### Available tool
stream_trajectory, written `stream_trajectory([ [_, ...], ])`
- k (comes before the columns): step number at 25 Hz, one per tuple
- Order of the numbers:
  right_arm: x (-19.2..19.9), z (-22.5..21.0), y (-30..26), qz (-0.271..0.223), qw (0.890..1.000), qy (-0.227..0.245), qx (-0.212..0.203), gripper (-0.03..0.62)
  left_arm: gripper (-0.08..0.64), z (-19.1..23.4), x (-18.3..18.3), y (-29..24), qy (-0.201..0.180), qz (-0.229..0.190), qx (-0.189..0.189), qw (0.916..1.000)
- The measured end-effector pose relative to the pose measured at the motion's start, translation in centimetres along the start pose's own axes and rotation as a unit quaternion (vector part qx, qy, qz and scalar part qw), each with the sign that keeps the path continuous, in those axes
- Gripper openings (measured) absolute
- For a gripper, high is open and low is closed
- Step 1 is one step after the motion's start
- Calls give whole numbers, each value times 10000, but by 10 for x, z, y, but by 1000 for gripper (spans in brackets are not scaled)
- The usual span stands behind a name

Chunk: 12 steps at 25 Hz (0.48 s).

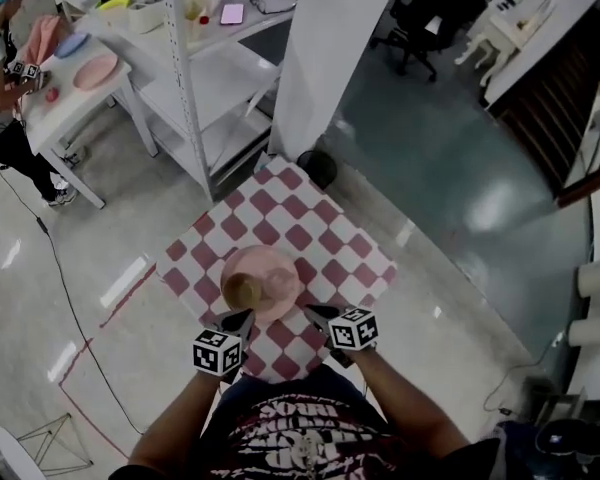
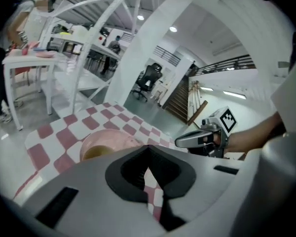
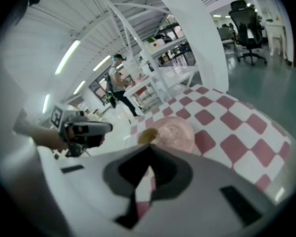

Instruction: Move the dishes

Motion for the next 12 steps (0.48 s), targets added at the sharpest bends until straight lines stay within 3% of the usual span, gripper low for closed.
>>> stream_trajectory([
  [3,-7,31,21,-261,9974,666,-105,34,29,-29,-14,-3,-537,-128,621,9965],
  [6,-19,64,40,-434,9904,1311,-13,34,29,-52,-25,-4,-826,-135,973,9917],
  [12,-23,112,58,-572,9850,1631,19,34,29,-89,-34,3,-1419,36,1014,9847],
])
Point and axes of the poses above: the fingertips, and each gripper's own axes: y backward along the fingers, z to its left, x out of its underside, the point moved 8 cm from there along y, backward along the fingers, and after that the axes turned 7 degrees about z, right-handed, at the moved point
